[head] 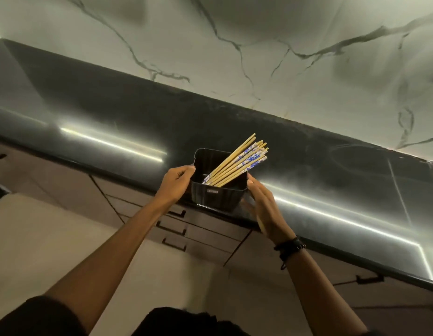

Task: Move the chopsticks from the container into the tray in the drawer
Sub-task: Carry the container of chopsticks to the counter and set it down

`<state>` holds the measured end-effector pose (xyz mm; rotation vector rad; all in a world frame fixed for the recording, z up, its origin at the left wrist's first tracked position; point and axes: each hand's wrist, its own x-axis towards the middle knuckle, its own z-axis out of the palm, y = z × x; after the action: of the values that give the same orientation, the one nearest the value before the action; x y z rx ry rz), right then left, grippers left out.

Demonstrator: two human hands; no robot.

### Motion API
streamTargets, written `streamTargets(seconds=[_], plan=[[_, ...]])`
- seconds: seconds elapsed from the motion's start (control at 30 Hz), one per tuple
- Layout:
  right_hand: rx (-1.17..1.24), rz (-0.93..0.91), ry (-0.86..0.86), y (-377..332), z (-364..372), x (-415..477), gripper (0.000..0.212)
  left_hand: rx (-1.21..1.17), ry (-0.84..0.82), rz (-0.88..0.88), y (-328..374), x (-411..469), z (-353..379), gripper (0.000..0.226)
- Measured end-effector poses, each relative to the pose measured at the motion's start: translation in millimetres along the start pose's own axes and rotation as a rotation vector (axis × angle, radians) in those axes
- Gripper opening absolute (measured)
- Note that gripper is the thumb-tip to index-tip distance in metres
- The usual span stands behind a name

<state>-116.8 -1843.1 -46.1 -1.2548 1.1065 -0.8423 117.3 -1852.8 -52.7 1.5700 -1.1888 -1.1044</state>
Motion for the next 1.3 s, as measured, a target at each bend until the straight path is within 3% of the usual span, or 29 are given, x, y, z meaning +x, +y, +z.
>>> streamTargets(seconds=[0.2,0.33,0.57,0.67,0.8,0.93,1.13,1.3], plan=[[0.024,0.042,0.057,-16,-5,49,0.045,-0.05,-0.04,0.0,24,58,10,0.027],[0.02,0.068,0.073,-24,-5,69,0.028,-0.076,-0.076,0.015,31,83,14,0.029],[0.06,0.08,0.095,-14,-5,93,0.053,-0.134,-0.113,-0.081,25,96,15,0.041],[0.041,0.032,0.079,1,-5,102,0.083,-0.117,-0.137,-0.096,9,98,13,0.051],[-0.009,0.032,0.103,-9,7,98,0.074,-0.084,-0.066,-0.072,6,96,19,0.053],[-0.09,0.025,0.137,5,4,98,0.087,-0.028,-0.068,-0.066,0,93,16,0.067],[-0.198,-0.041,0.266,3,13,58,0.068,0.075,-0.051,0.1,-20,53,2,0.069],[-0.387,-0.229,0.235,46,47,16,0.048,0.317,0.017,0.367,-68,-1,-20,0.038]])
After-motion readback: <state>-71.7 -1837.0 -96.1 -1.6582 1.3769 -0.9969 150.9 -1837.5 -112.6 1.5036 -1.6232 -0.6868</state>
